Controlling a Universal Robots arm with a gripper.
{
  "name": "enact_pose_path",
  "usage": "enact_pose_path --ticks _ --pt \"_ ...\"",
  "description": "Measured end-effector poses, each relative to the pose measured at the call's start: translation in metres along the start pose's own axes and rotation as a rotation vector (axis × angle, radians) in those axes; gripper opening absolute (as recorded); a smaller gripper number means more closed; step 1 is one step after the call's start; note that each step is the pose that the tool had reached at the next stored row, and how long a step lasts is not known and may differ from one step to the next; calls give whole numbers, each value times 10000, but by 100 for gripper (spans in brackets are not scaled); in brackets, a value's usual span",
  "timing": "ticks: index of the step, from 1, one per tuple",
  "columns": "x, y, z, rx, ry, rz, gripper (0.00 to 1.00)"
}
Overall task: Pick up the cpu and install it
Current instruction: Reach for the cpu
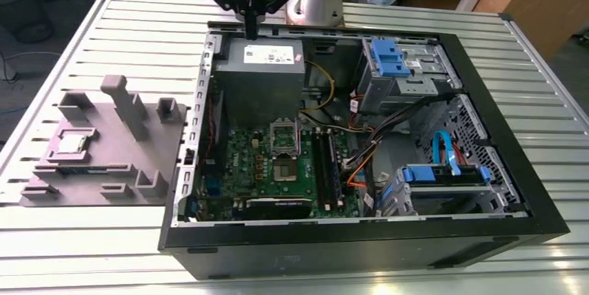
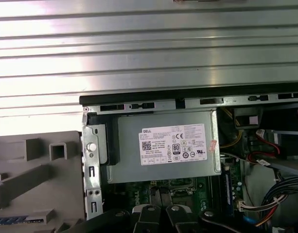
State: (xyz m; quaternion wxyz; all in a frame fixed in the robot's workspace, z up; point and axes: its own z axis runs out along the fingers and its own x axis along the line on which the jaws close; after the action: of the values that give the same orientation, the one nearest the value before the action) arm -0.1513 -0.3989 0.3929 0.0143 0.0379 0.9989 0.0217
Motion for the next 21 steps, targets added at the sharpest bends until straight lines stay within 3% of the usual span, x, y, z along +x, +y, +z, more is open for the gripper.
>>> enact_pose_path --ticks 21 --pt "396 -30 -5 -4 -56 -3 11"
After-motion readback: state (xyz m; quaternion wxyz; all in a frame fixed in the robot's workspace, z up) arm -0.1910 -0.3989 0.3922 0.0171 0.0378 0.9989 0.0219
